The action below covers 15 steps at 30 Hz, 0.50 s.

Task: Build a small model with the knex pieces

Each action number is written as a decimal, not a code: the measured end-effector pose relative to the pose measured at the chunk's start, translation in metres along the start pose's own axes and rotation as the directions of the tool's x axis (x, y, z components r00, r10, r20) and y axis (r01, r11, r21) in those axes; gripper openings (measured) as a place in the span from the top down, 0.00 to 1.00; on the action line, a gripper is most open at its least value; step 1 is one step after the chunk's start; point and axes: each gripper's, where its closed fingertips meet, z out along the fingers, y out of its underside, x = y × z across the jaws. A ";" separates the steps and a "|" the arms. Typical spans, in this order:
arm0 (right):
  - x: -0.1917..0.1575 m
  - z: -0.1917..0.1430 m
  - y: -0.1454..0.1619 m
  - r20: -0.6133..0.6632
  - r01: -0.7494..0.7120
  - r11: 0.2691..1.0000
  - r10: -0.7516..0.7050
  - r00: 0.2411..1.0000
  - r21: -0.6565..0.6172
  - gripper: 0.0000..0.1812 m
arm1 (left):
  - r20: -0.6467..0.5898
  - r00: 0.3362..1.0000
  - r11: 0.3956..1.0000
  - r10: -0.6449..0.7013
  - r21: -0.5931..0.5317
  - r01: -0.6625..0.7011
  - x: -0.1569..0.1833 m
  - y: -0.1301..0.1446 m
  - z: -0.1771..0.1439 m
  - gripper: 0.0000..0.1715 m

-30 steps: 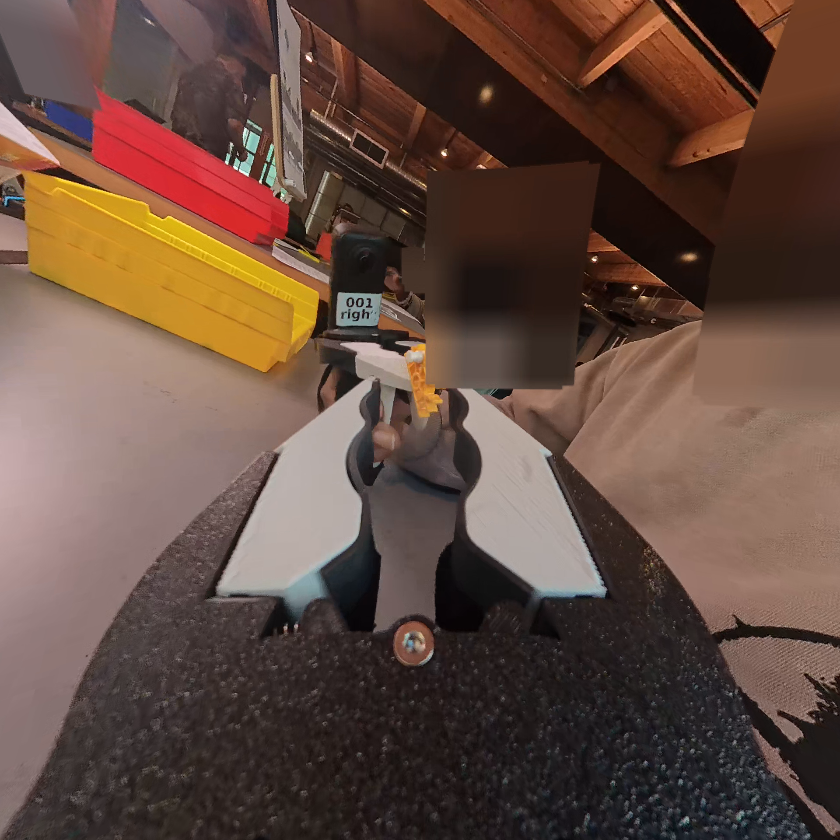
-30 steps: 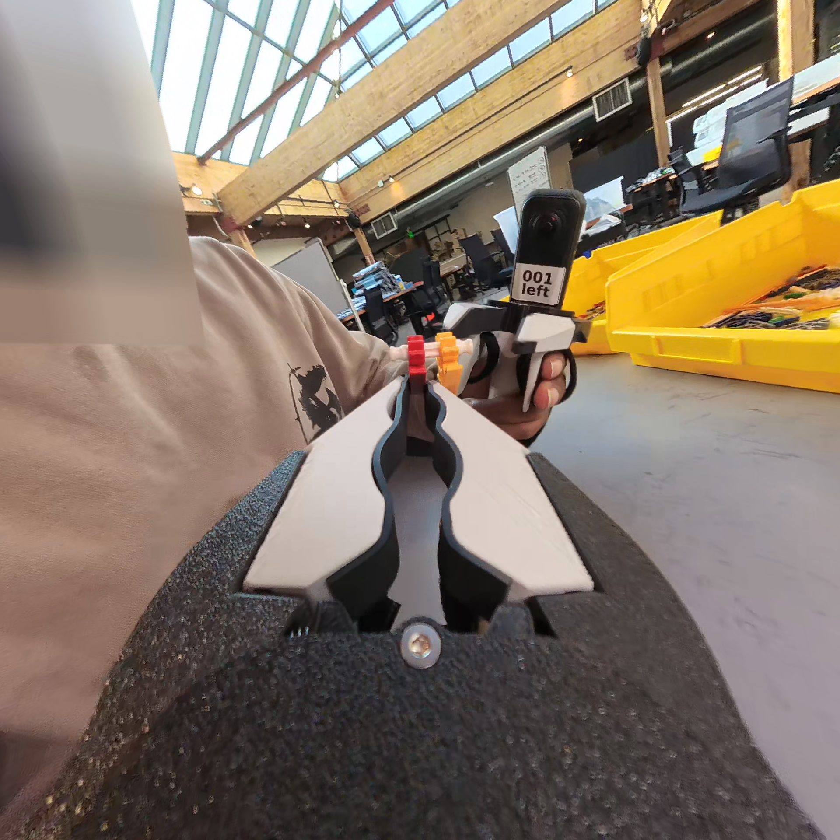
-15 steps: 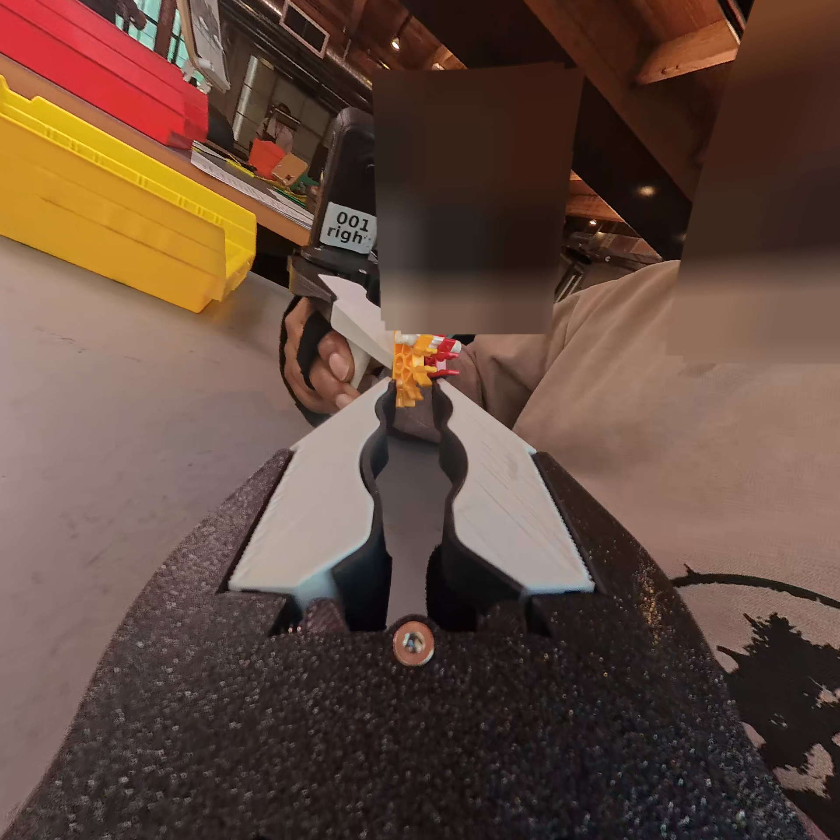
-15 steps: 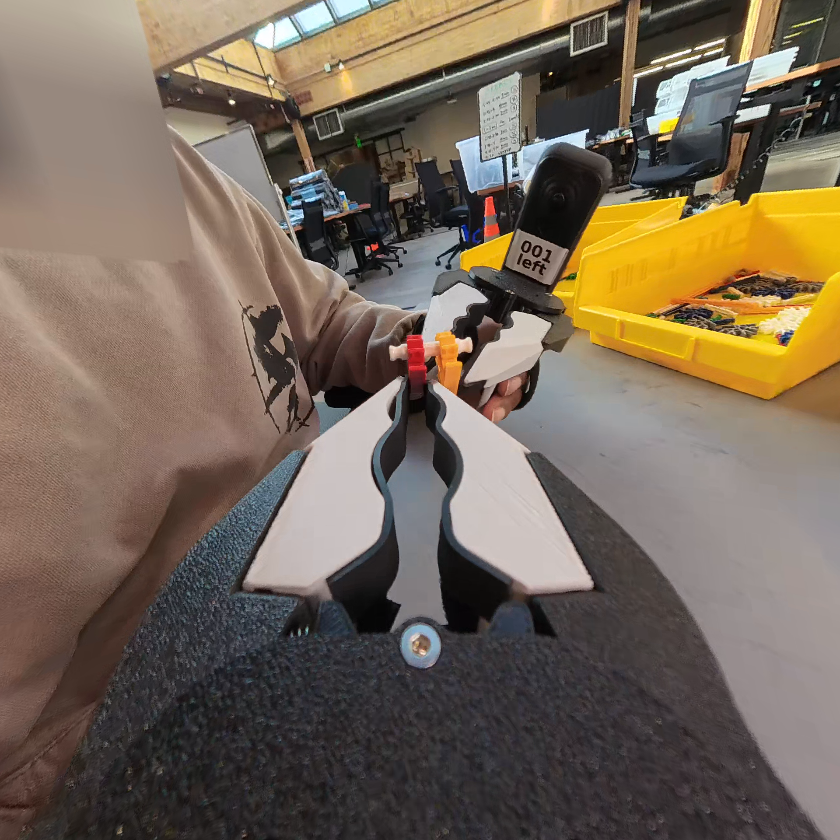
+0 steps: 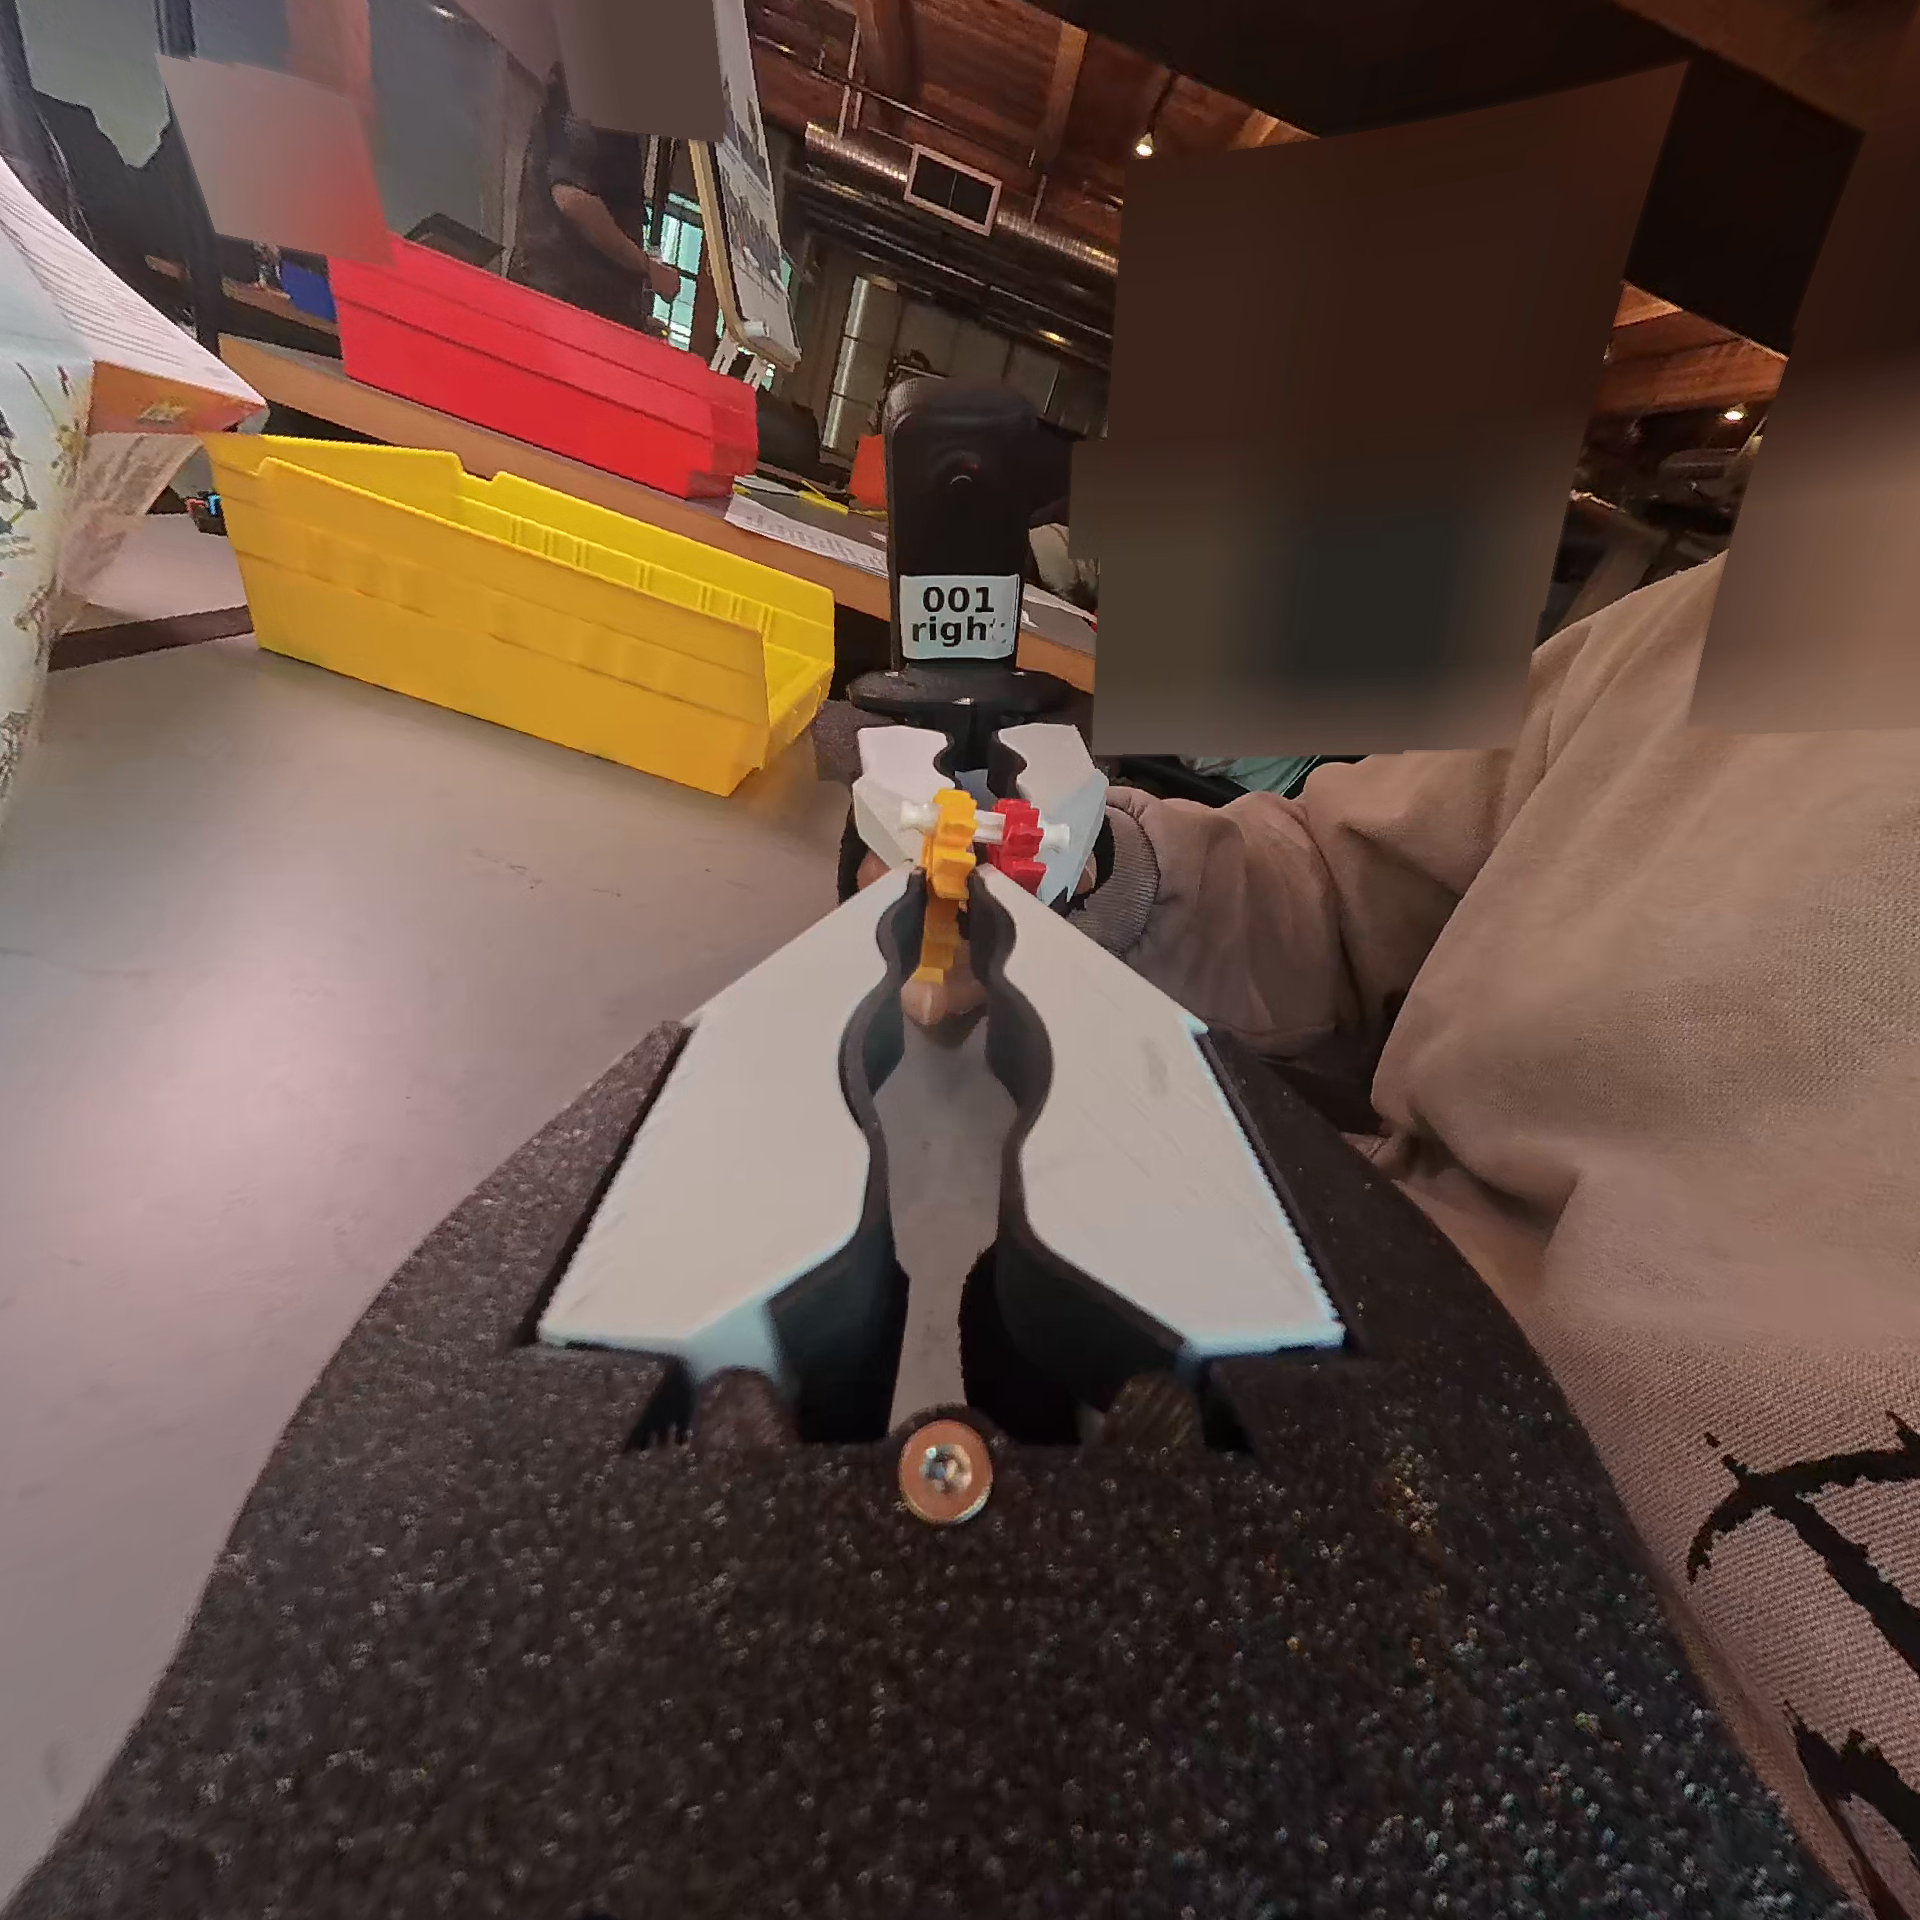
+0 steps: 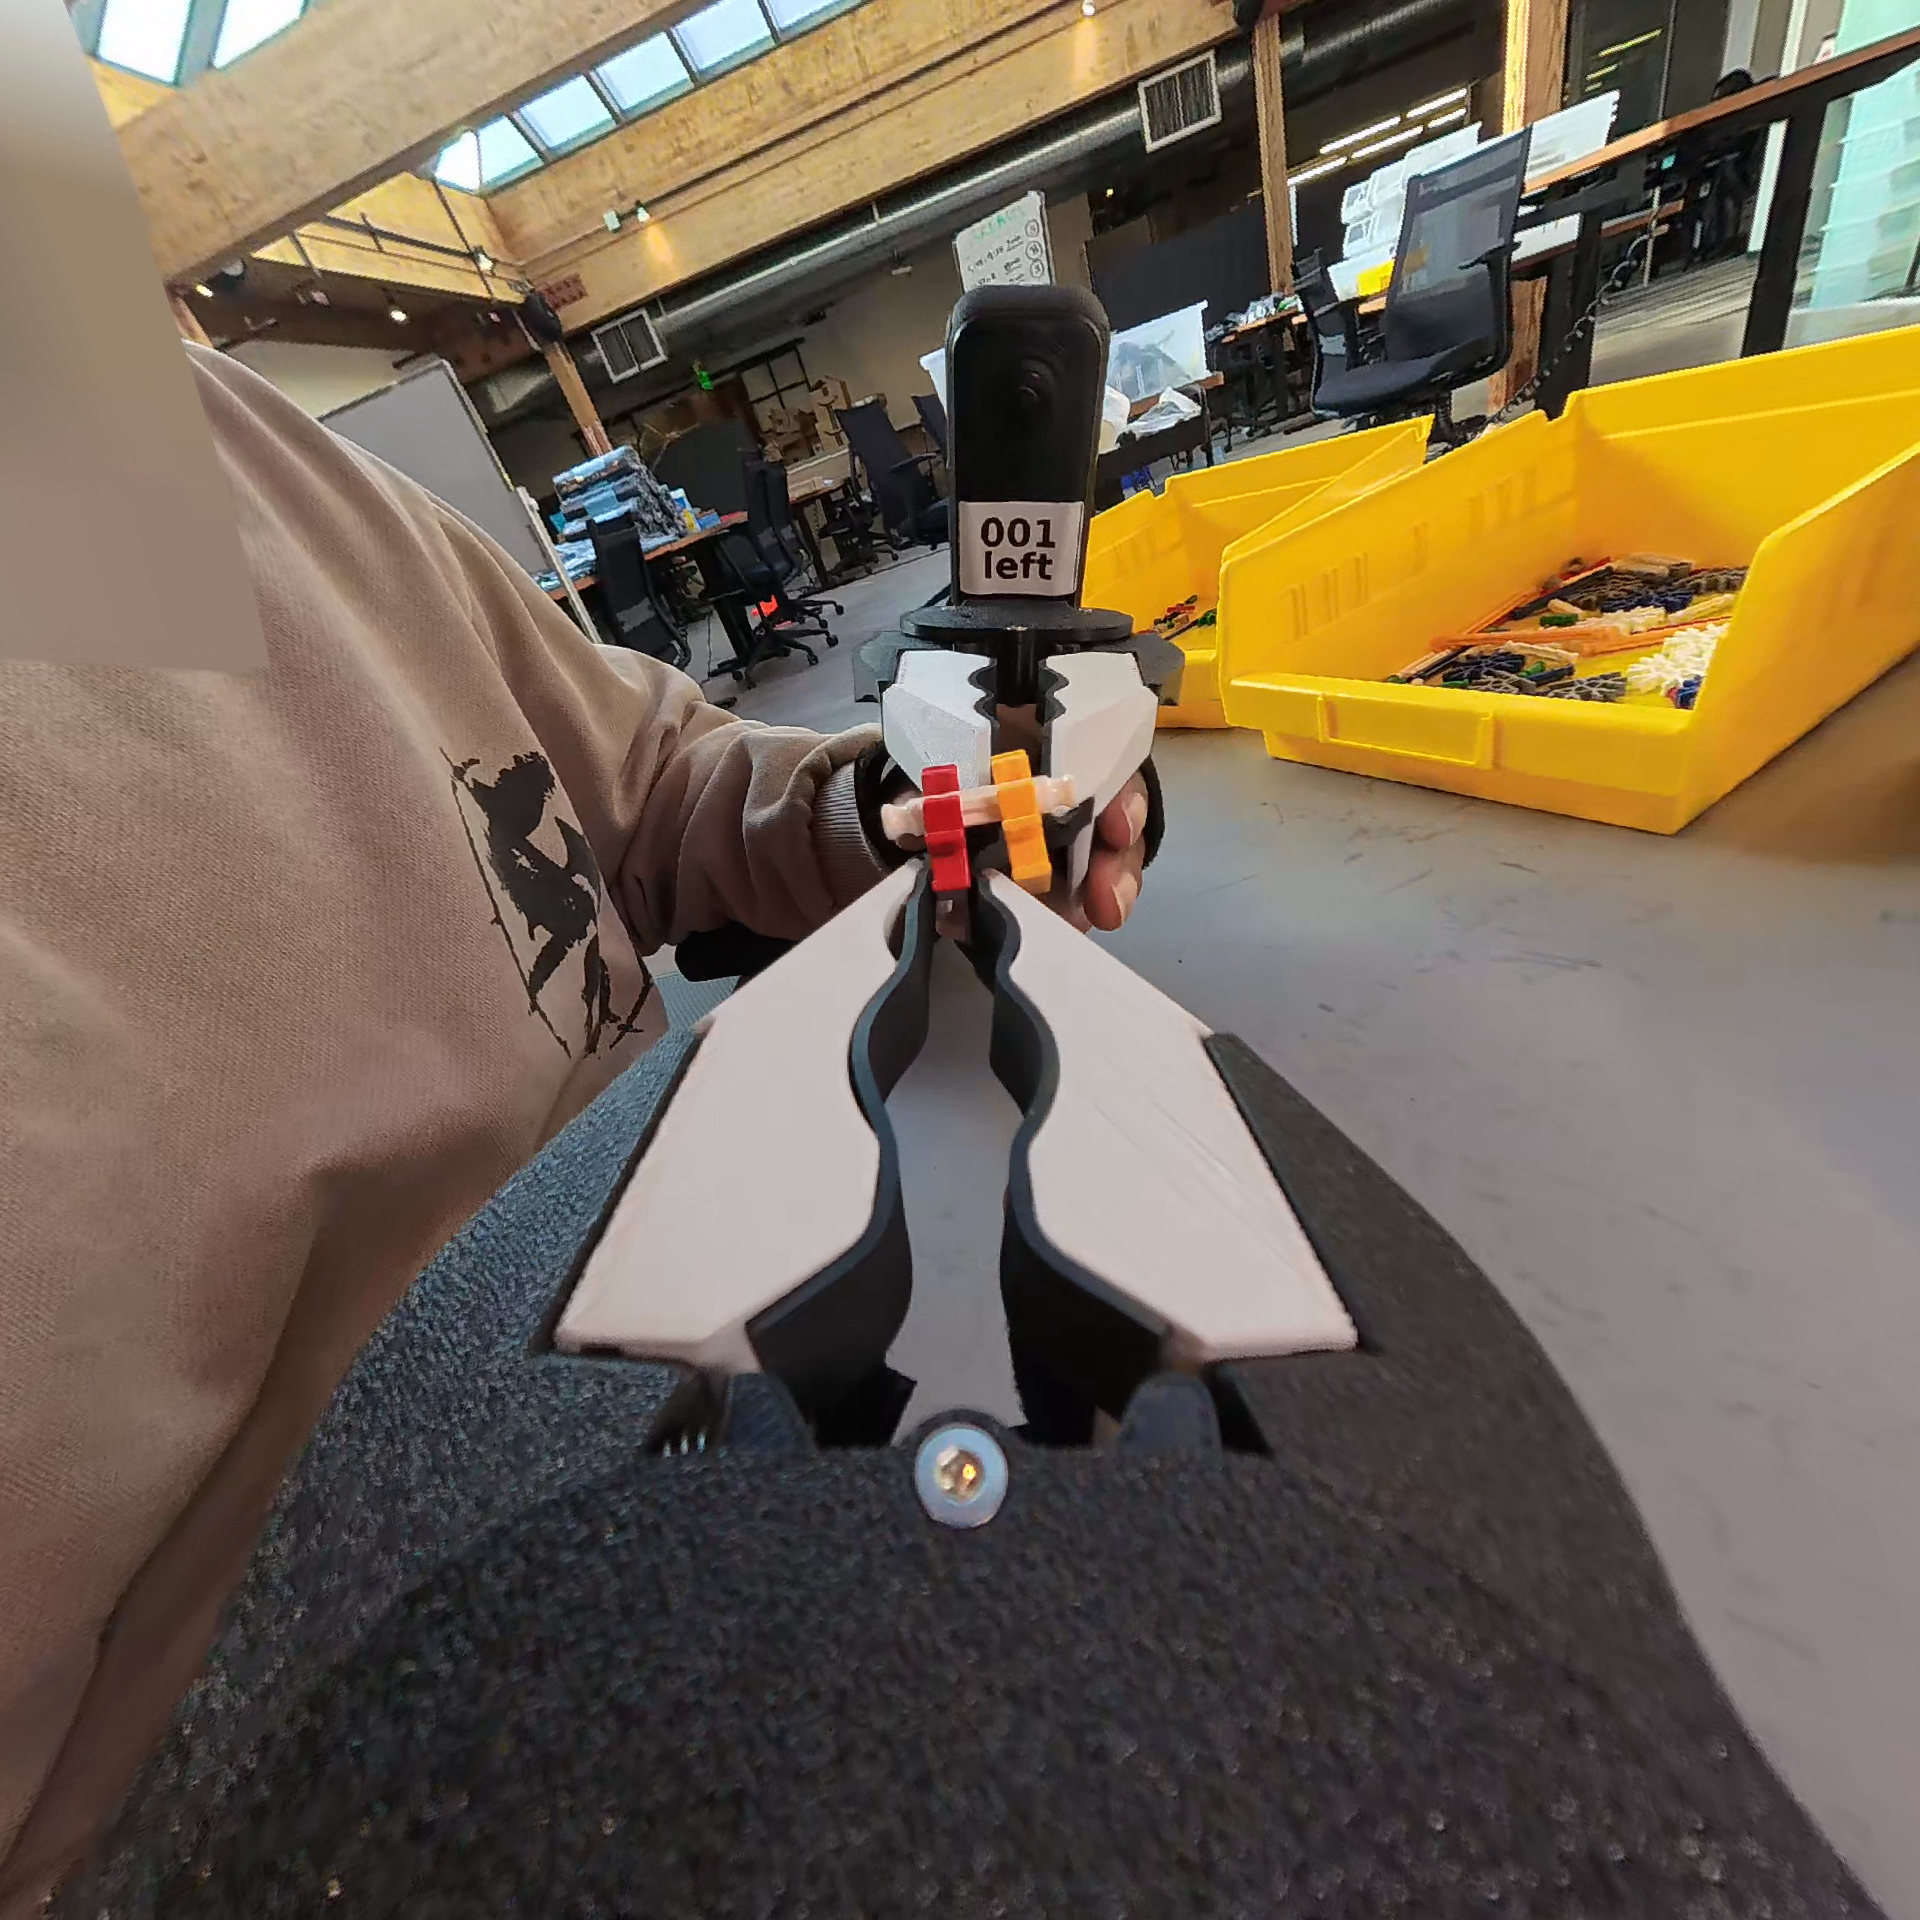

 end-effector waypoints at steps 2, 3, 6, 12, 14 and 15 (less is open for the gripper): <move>0.001 0.000 0.001 0.000 -0.014 1.000 0.014 1.000 0.001 0.98 | -0.005 0.999 0.999 -0.035 0.011 0.035 -0.001 0.000 0.001 0.96; 0.002 -0.001 0.000 0.000 -0.027 1.000 0.027 1.000 0.008 0.98 | -0.003 0.998 0.998 -0.060 0.019 0.060 -0.003 0.000 0.002 0.96; 0.009 -0.001 0.000 -0.023 -0.049 0.998 0.050 0.999 0.032 0.98 | 0.055 0.996 0.998 -0.063 0.029 0.061 -0.011 -0.001 0.003 0.96; 0.016 -0.003 -0.010 0.000 -0.142 0.974 0.145 0.989 0.177 0.99 | 0.134 0.991 0.999 -0.019 0.036 0.015 -0.019 -0.006 0.004 0.97; 0.016 -0.003 -0.010 0.003 -0.142 0.972 0.144 0.990 0.189 0.99 | 0.135 0.990 0.998 -0.052 0.041 0.046 -0.020 -0.005 0.004 0.97; 0.017 -0.003 -0.009 -0.010 -0.118 0.977 0.122 0.992 0.179 0.99 | 0.122 0.989 0.996 -0.083 0.051 0.077 -0.020 -0.005 0.004 0.96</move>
